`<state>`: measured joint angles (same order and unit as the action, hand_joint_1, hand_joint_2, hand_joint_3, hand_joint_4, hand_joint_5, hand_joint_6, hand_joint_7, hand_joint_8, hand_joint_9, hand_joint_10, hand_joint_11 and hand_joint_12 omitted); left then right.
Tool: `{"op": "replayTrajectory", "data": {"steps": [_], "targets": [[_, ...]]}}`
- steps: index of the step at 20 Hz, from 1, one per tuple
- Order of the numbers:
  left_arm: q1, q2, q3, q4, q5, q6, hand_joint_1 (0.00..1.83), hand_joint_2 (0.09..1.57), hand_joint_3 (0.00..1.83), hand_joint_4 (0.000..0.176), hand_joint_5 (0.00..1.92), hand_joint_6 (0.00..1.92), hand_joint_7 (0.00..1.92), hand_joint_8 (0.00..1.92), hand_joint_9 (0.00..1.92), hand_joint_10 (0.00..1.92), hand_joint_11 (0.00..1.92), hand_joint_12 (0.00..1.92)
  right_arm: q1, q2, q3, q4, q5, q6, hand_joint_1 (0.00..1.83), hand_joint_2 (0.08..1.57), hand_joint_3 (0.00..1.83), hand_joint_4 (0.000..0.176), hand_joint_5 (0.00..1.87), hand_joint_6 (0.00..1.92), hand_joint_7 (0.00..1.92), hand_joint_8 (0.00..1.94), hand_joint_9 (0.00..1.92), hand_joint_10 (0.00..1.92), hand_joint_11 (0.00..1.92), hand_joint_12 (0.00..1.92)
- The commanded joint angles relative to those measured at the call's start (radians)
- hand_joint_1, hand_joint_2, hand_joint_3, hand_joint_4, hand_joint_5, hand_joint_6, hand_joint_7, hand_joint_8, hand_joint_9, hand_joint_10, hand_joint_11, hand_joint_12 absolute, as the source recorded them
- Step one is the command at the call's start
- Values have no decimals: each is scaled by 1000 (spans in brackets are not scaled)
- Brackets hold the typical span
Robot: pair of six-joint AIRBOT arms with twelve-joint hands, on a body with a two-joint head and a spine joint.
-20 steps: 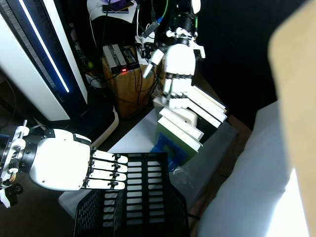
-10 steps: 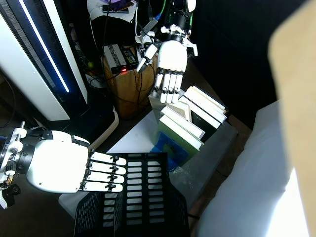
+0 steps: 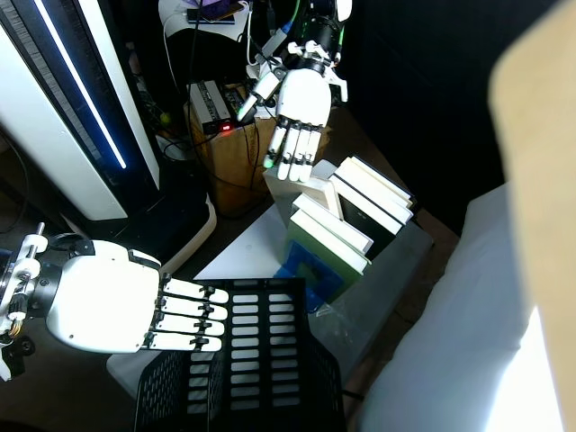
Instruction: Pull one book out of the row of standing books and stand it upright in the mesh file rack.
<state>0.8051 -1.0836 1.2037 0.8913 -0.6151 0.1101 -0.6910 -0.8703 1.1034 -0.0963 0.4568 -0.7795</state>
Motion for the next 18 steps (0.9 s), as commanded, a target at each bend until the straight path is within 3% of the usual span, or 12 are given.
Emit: {"op": "replayTrajectory", "data": {"steps": [1, 8, 10, 11, 12, 13, 16, 18], "targets": [[5, 6, -5, -30, -9, 4, 0, 1189, 4, 0, 573, 8, 2, 0, 0, 0, 0, 0, -1, 10, 5, 18, 87, 2, 266, 1316, 0, 0, 0, 0, 0, 0, 0, 0, 0, 0], [-29, 79, -48, -170, -154, 96, 10, 1252, 25, 0, 449, 1, 11, 3, 0, 0, 0, 0, 0, 25, -11, 20, 102, 2, 307, 1306, 0, 0, 0, 0, 0, 0, 0, 0, 0, 0], [-24, 105, -64, -243, -211, 138, 19, 1339, 20, 0, 262, 6, 0, 0, 0, 0, 0, 0, 0, 39, -26, 17, 118, 2, 266, 1307, 0, 0, 0, 0, 0, 0, 0, 0, 0, 0], [-14, 121, -69, -302, -245, 169, 19, 1339, 20, 0, 262, 6, 0, 0, 0, 0, 0, 0, 0, 49, -37, 11, 130, 2, 266, 1307, 0, 0, 0, 0, 0, 0, 0, 0, 0, 0], [-1, 140, -74, -383, -279, 216, 0, 1366, 26, 0, 59, 0, 0, 0, 0, 0, 0, 0, 0, 59, -48, 2, 141, 2, 227, 1312, 0, 0, 0, 0, 0, 0, 0, 0, 0, 0], [14, 152, -75, -453, -303, 261, 0, 1380, 30, 0, 11, 0, 0, 0, 0, 0, 0, 0, 1, 66, -56, -11, 147, 2, 245, 1306, 0, 0, 0, 0, 0, 0, 0, 0, 0, 0], [79, 184, -75, -708, -400, 396, 0, 1402, 31, 0, 0, 0, 0, 0, 0, 0, 0, 0, 32, 77, -81, -89, 139, 2, 473, 1226, 0, 0, 0, 0, 0, 0, 0, 0, 0, 0], [121, 191, -68, -836, -455, 437, 141, 1380, 7, 1, 0, 0, 0, 0, 0, 0, 0, 0, 73, 74, -92, -169, 112, 20, 435, 1212, 0, 0, 0, 0, 0, 0, 0, 0, 0, 0]]}}
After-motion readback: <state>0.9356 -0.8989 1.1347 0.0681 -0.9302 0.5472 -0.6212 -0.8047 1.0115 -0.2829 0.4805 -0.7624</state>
